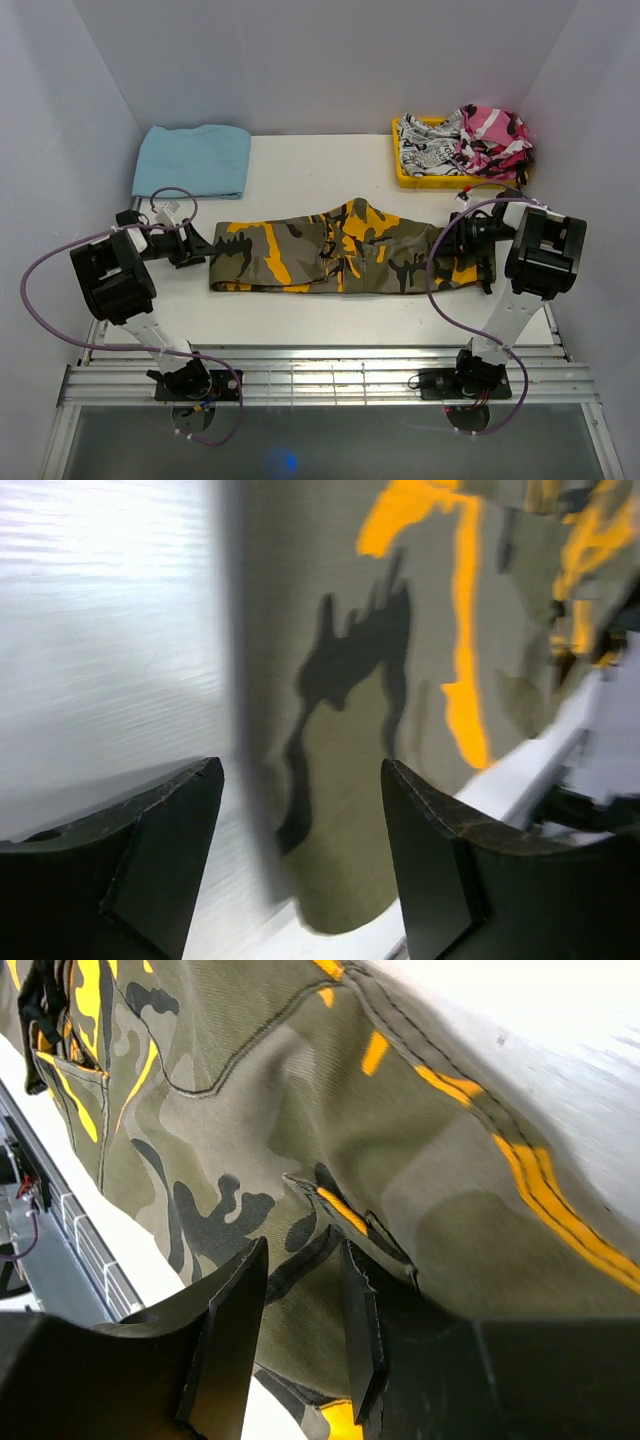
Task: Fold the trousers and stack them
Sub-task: Fold the trousers
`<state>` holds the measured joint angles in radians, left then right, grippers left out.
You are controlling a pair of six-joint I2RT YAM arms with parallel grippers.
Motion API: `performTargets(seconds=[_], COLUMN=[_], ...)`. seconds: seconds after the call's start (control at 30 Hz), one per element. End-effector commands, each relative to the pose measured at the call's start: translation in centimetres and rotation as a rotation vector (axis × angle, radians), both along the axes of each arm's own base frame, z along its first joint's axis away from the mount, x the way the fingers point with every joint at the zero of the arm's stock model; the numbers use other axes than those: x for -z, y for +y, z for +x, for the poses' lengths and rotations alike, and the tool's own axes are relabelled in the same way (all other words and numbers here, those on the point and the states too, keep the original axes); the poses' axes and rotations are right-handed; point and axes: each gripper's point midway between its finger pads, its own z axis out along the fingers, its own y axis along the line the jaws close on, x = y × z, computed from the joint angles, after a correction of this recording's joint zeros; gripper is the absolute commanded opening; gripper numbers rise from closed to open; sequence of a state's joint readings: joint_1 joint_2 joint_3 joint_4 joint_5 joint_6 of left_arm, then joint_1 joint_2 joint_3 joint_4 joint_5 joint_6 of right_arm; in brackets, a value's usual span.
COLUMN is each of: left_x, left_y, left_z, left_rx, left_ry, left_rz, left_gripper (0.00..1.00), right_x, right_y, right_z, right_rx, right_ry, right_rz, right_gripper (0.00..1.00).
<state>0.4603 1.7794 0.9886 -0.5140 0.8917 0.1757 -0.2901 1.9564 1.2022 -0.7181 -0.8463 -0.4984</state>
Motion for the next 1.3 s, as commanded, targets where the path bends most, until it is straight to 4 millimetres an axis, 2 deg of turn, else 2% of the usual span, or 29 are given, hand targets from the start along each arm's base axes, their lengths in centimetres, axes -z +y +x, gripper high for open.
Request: performTargets(seconds=[0.0, 0.13, 0.23, 0.33, 0.37, 0.43, 0.47, 0.53, 0.63, 0.67, 0.7, 0.73, 0.77, 0.83, 0.87, 0.93, 0.97, 1.03, 1.1, 1.13, 1.23, 1.27], left_x=[2.5, 4.3, 4.6, 3.2, 1.4, 0.1, 0.1, 0.7, 2.0, 2.1, 2.5, 2.9, 3.3, 4.4, 4.6, 5.2, 5.4, 6.0, 6.8, 7.2, 8.4, 8.6], left_y=[-0.3, -0.7, -0.6, 0.6, 1.0, 1.5, 1.6, 1.0, 0.6, 0.7, 0.8, 0.8, 0.7, 0.5, 0.4, 0.1, 0.1, 0.1, -0.1, -0.1, -0.3, -0.3], left_z=[-0.8, -1.0, -1.1, -1.0, -0.7, -0.7, -0.8, -1.7, -2.5, -2.3, -2.2, -2.2, -2.3, -2.6, -2.5, -2.7, -2.8, -2.9, -3.1, -3.2, -3.5, -3.5], left_rx=[0.000, -0.024, -0.040, -0.049, -0.048, -0.045, -0.046, -0.038, -0.058, -0.064, -0.074, -0.081, -0.082, -0.080, -0.076, -0.058, -0.056, -0.053, -0.053, -0.055, -0.052, -0.051], left_ry=[0.054, 0.117, 0.142, 0.083, 0.022, -0.011, 0.004, 0.059, 0.114, 0.115, 0.125, 0.136, 0.148, 0.192, 0.194, 0.212, 0.218, 0.228, 0.248, 0.258, 0.295, 0.302], left_rz=[-0.003, -0.057, -0.060, -0.038, -0.026, -0.014, -0.011, -0.044, -0.070, -0.072, -0.075, -0.076, -0.081, -0.102, -0.109, -0.124, -0.127, -0.129, -0.138, -0.140, -0.150, -0.152], left_gripper=[0.76, 0.65, 0.61, 0.66, 0.67, 0.66, 0.66, 0.66, 0.68, 0.68, 0.68, 0.68, 0.68, 0.68, 0.69, 0.70, 0.70, 0.70, 0.70, 0.69, 0.68, 0.67], right_x=[1.0, 0.5, -2.8, -8.1, -9.5, -11.2, -12.4, -13.4, -14.8, -15.0, -15.4, -15.6, -15.4, -15.6, -14.6, -13.6, -13.2, -12.2, -10.0, -8.4, -5.1, -3.0], right_y=[0.0, 0.1, -0.2, 0.8, 1.7, 2.7, 3.7, 5.2, 9.5, 12.3, 13.9, 15.6, 18.5, 21.6, 24.2, 26.8, 28.6, 30.3, 31.8, 32.0, 32.1, 31.7], right_z=[0.7, 0.9, 2.9, 5.0, 4.9, 5.1, 5.2, 5.0, 4.8, 4.0, 4.5, 4.2, 3.4, 3.7, 2.8, 2.8, 1.8, 1.2, 0.0, -0.6, -1.7, -2.4], right_rx=[-0.037, -0.037, -0.040, -0.049, -0.069, -0.090, -0.111, -0.134, -0.202, -0.257, -0.284, -0.287, -0.348, -0.390, -0.435, -0.479, -0.515, -0.542, -0.569, -0.578, -0.581, -0.581], right_ry=[-0.031, -0.033, -0.142, -0.270, -0.286, -0.317, -0.340, -0.347, -0.370, -0.370, -0.417, -0.394, -0.390, -0.431, -0.391, -0.370, -0.353, -0.336, -0.296, -0.262, -0.203, -0.147], right_rz=[-0.102, -0.106, -0.122, -0.090, -0.070, -0.043, -0.014, 0.023, 0.084, 0.112, 0.122, 0.146, 0.168, 0.185, 0.199, 0.203, 0.206, 0.200, 0.175, 0.159, 0.098, 0.049], right_gripper=[0.42, 0.42, 0.41, 0.41, 0.41, 0.41, 0.41, 0.42, 0.43, 0.44, 0.44, 0.45, 0.46, 0.47, 0.47, 0.48, 0.48, 0.48, 0.48, 0.48, 0.47, 0.46])
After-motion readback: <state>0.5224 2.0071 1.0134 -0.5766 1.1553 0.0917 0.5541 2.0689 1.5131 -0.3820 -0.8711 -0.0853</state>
